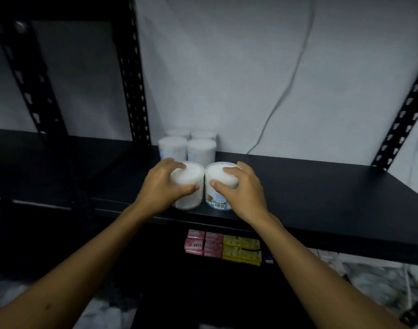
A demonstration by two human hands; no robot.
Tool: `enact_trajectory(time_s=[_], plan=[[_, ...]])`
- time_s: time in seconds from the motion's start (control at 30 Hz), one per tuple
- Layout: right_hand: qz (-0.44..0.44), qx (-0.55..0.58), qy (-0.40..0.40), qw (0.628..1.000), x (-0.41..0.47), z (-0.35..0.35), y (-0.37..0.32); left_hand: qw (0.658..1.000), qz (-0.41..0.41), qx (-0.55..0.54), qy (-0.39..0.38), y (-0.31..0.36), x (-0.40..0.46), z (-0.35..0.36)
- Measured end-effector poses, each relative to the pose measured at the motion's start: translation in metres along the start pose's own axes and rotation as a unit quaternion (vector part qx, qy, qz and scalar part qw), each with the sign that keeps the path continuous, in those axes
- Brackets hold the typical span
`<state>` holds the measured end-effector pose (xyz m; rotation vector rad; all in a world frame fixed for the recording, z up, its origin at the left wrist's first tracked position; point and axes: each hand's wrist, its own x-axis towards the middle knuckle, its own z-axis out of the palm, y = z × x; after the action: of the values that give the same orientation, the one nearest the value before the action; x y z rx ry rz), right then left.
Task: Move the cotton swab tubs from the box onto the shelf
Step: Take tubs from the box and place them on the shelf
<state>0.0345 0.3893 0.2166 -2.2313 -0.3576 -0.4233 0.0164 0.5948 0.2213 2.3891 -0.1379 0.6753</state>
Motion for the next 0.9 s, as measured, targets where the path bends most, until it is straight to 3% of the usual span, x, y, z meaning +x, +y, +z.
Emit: enact_trajectory(time_s=[0.17,0.37,0.57,0.73,0.9], plan=[[-0.022,-0.02,-0.036,0.999,0.027,0.025,-0.017,1.0,-0.017,0.01,0.02,-0.037,0.014,-0.012],[-0.089,-0.157,-0.113,0.977,0.048,0.039,-0.012,0.997,0.014,0.079,0.014,-0.063,0.034,-0.015],[-0.092,-0.187,-0.11,0.972,0.057,0.051,-0.016,0.988,0.012,0.155,-0.011,-0.063,0.051,-0.02],[-0.092,-0.24,-0.12,0.959,0.058,0.057,-0.023,0.989,0.005,0.151,0.005,-0.059,0.048,-0.015],[-0.078,-0.181,-0.159,0.967,0.054,0.048,-0.021,0.98,0.041,0.194,0.024,-0.05,0.039,-0.013]])
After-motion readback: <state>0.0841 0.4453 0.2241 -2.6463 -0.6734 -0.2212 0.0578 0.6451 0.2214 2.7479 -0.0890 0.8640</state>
